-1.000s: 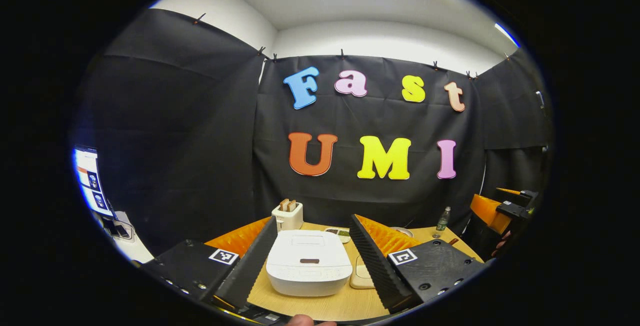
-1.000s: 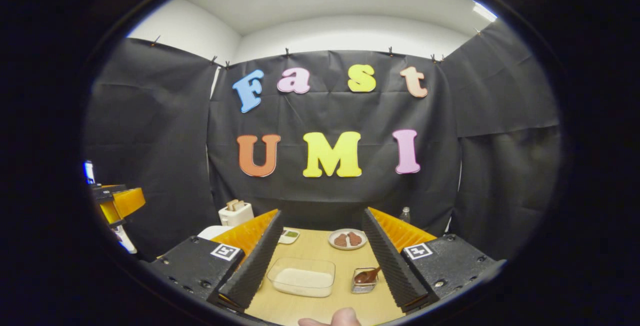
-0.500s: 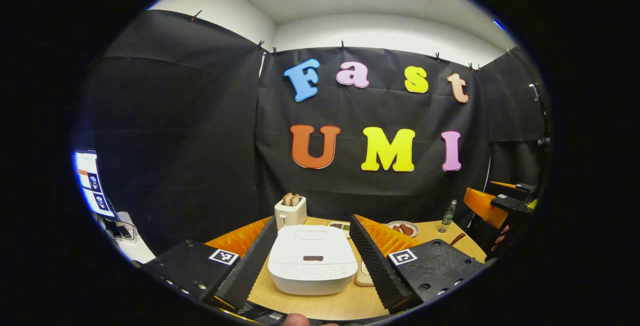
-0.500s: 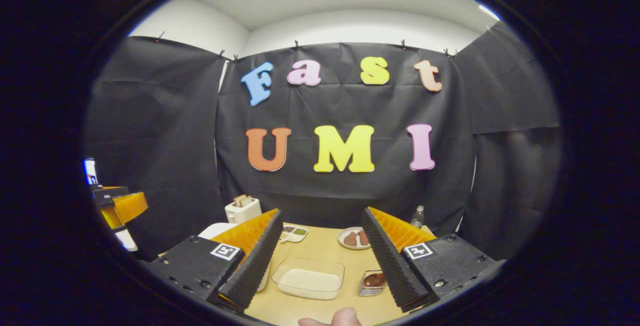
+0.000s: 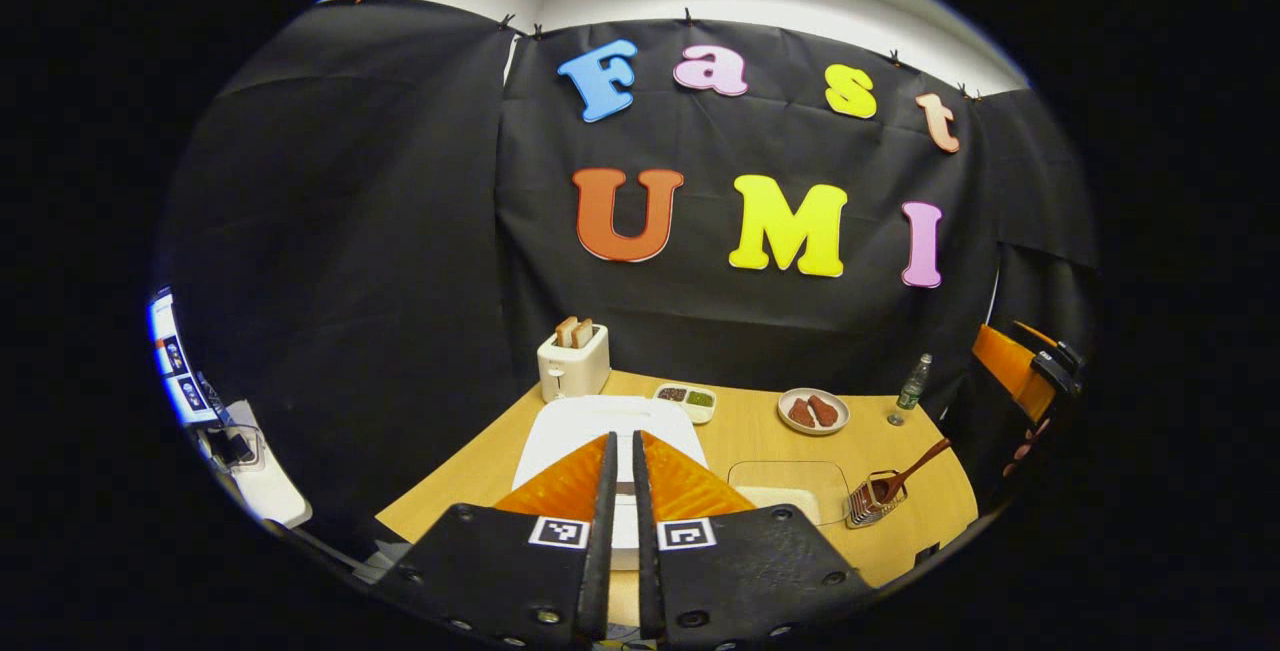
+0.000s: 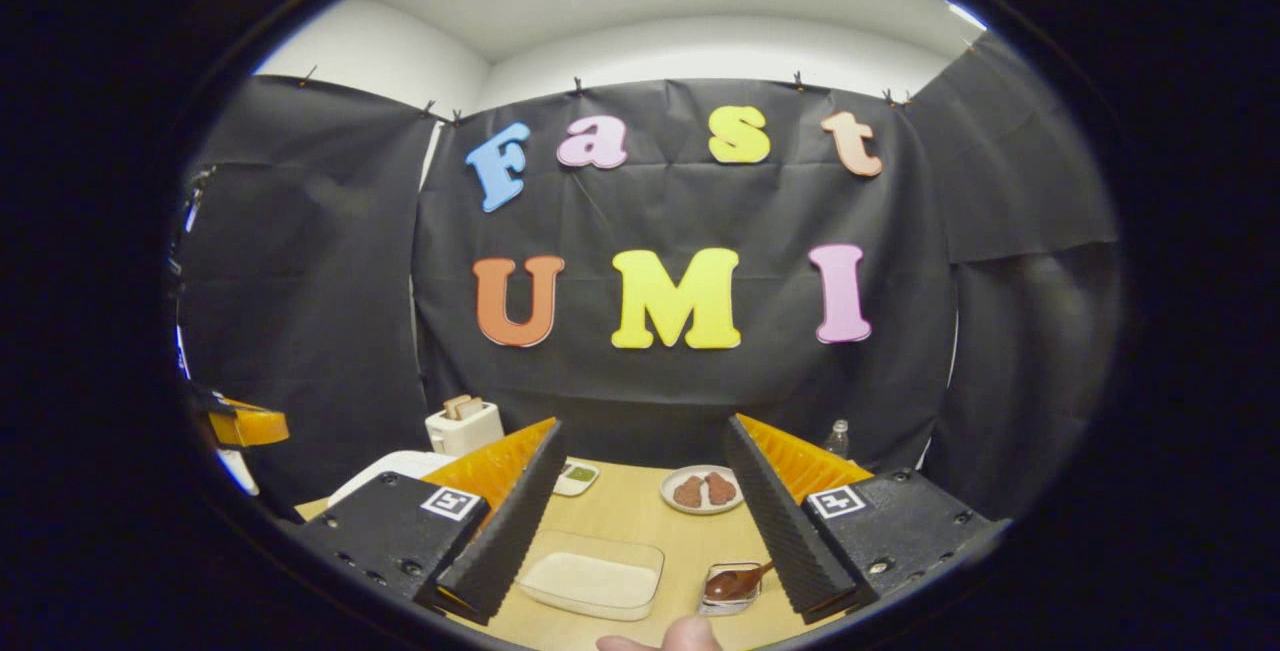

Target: Close the left gripper, press the button to open the rice cooker; take a wooden spoon from the chopstick holder with the right hand, scoop a spoonful of rice and pour it into the rice cooker, then put the wooden spoon back into the chopstick holder.

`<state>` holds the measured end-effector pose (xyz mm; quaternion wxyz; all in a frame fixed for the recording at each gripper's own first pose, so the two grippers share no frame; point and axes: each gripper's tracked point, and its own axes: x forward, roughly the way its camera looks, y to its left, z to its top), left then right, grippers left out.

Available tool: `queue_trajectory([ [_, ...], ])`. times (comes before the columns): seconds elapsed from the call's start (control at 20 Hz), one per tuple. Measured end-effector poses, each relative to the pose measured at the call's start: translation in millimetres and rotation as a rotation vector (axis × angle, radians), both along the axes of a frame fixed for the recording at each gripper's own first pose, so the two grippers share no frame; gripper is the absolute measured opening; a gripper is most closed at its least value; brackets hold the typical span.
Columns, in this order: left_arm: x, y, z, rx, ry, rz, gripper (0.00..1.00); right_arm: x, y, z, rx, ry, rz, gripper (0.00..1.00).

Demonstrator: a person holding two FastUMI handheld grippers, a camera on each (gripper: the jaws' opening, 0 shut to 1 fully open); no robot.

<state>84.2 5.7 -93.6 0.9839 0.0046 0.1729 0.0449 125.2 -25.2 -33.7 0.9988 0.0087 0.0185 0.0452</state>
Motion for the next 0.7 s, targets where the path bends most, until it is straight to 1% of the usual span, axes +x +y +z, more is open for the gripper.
queue_trajectory([
  [0.1,11.2,-7.8,-18.6,-0.016,0.066,-0.016,0.00,20.1,-15.8,-12.9,0.002,0.026,-0.012,1.00],
  [0.25,33.6,-8.1,-41.1,-0.033,0.134,-0.017,0.01,46.6,-29.9,-29.7,0.015,0.053,-0.005,1.00],
  [0.4,57.2,7.6,-63.9,-0.028,0.209,0.040,0.00,64.3,-45.5,-51.1,0.028,0.108,-0.001,1.00],
  [0.5,66.7,15.3,-90.1,-0.032,0.290,0.052,0.01,68.0,-56.2,-59.5,0.040,0.145,-0.013,1.00],
  [0.65,73.3,30.4,-133.7,-0.045,0.409,0.073,0.01,69.3,-71.4,-60.2,0.051,0.158,-0.063,1.00],
  [0.7,74.4,33.0,-141.1,-0.056,0.429,0.076,0.00,69.0,-74.4,-59.2,0.057,0.156,-0.074,1.00],
])
